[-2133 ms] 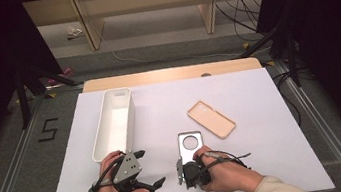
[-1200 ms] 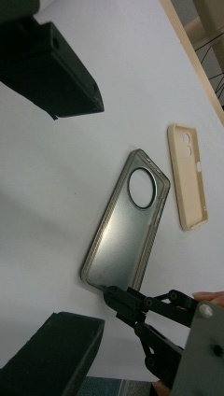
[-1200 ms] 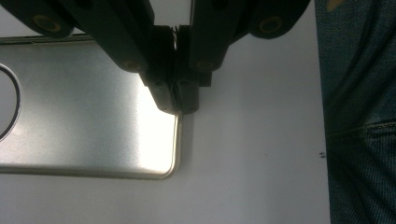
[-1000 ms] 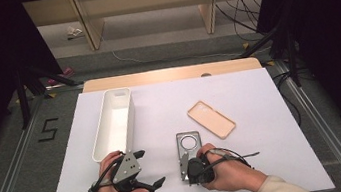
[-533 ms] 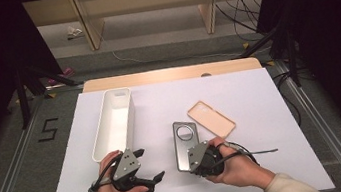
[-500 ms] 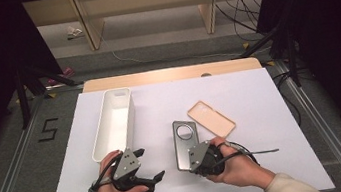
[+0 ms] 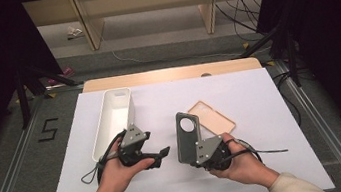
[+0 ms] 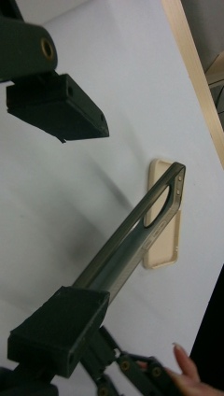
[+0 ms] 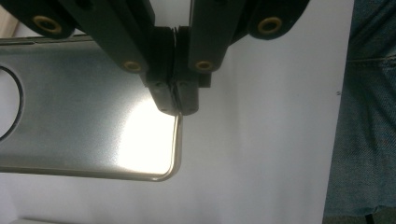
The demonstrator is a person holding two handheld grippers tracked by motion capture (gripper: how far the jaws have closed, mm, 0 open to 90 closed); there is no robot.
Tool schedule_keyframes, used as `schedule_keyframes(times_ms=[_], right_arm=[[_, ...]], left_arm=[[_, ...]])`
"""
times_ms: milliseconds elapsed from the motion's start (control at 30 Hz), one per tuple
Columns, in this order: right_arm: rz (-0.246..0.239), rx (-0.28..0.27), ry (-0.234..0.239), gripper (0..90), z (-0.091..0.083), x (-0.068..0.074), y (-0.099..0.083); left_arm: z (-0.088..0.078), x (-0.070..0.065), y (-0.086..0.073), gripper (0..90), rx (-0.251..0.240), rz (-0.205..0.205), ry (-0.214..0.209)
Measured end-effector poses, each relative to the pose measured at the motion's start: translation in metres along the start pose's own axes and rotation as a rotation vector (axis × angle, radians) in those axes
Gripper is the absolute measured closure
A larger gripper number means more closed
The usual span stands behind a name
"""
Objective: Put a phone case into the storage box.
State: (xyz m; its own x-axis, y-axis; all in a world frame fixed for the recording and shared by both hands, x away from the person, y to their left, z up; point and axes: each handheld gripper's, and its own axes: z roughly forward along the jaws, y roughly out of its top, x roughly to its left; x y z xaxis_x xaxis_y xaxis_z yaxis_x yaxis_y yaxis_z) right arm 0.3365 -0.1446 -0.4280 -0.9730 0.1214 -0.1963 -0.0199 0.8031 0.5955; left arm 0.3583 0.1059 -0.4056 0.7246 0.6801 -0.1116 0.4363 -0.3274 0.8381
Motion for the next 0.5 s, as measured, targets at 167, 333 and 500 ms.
schedule_keyframes(times_ms=[167, 333, 500], right_arm=[[0.007, -0.004, -0.01, 89.5, -0.003, 0.001, -0.003], [-0.001, -0.01, -0.024, 89.4, -0.005, 0.001, -0.002], [-0.012, -0.012, -0.03, 89.5, -0.004, 0.001, -0.002]], left_arm=[[0.023, 0.002, 0.027, 23.1, 0.056, -0.069, -0.013], [0.046, 0.007, 0.045, 31.1, 0.114, -0.118, -0.012], [0.059, 0.014, 0.058, 37.7, 0.151, -0.167, -0.003]])
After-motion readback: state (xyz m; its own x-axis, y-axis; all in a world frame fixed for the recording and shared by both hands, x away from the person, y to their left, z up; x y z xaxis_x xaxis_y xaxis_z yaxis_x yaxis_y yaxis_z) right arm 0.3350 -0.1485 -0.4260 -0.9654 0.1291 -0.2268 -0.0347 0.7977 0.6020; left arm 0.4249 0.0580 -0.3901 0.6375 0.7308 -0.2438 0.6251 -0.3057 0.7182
